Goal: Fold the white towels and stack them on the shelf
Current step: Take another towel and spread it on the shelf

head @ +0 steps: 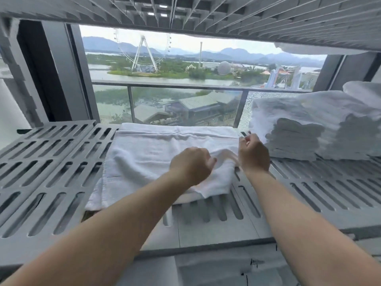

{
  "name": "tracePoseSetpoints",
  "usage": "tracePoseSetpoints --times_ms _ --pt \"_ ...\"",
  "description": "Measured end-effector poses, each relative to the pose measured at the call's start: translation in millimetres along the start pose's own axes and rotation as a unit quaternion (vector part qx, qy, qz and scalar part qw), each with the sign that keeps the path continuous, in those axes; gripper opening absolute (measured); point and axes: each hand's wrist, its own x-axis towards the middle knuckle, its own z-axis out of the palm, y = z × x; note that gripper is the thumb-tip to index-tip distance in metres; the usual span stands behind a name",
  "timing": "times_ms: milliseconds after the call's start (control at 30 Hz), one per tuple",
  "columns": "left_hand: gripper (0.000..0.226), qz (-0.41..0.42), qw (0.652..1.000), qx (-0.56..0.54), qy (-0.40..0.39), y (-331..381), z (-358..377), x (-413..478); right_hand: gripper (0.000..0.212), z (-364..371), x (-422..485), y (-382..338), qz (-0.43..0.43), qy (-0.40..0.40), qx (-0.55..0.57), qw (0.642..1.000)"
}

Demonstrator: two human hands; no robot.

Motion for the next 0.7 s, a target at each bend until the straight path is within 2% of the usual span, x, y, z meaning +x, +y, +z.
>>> tracePoseSetpoints --times_ms 67,133,200,233,267,333,433,467,533,567,633,700 --pt "0.06 0.01 0.998 -0.017 -0.055 32.8 5.9 -7.8 0.027 -10.7 -11.4 9.9 0.006 -0.035 -0.026 0.999" --pt "0.064 0.004 0.994 0.054 -0.094 51.9 12.2 -17.8 0.034 -19.7 -23.0 15.7 0.004 -0.058 -0.024 0.998" --pt "0.042 0.009 0.989 0.13 -0.07 57.0 18.8 -25.5 0.039 -25.2 -31.8 18.3 0.001 -0.068 -0.022 0.997" --pt "0.029 0.008 0.988 0.146 -0.05 56.4 19.5 -28.3 0.039 -27.2 -34.9 18.5 -0.002 -0.072 -0.024 0.997" --pt "0.025 -0.006 0.989 0.142 -0.034 54.8 19.0 -29.6 0.039 -28.9 -37.2 18.4 -0.005 -0.079 -0.023 0.997" --pt "0.022 -0.039 0.995 0.086 -0.029 48.5 11.6 -26.9 0.036 -30.7 -40.5 18.5 -0.006 -0.111 -0.019 0.994" --pt "0.021 -0.126 0.986 -0.096 -0.047 39.1 -15.8 -13.0 0.033 -35.6 -44.0 19.7 0.016 -0.141 -0.005 0.99" --pt "0.02 -0.17 0.966 -0.188 -0.049 34.3 -24.9 -8.9 0.032 -37.8 -44.6 20.6 0.027 -0.142 0.008 0.989" --pt "0.022 -0.256 0.89 -0.372 -0.06 25.4 -35.6 -6.9 0.029 -42.8 -46.7 19.2 0.041 -0.163 0.033 0.985" --pt "0.022 -0.271 0.852 -0.442 -0.068 21.3 -36.7 -9.0 0.029 -44.7 -48.2 16.6 0.041 -0.191 0.044 0.98" --pt "0.019 -0.274 0.802 -0.526 -0.078 15.5 -33.2 -14.3 0.031 -43.6 -49.2 11.8 0.033 -0.262 0.07 0.962" --pt "0.021 -0.282 0.778 -0.555 -0.081 14.8 -30.4 -20.1 0.042 -40.8 -49.3 7.1 0.041 -0.318 0.099 0.942"
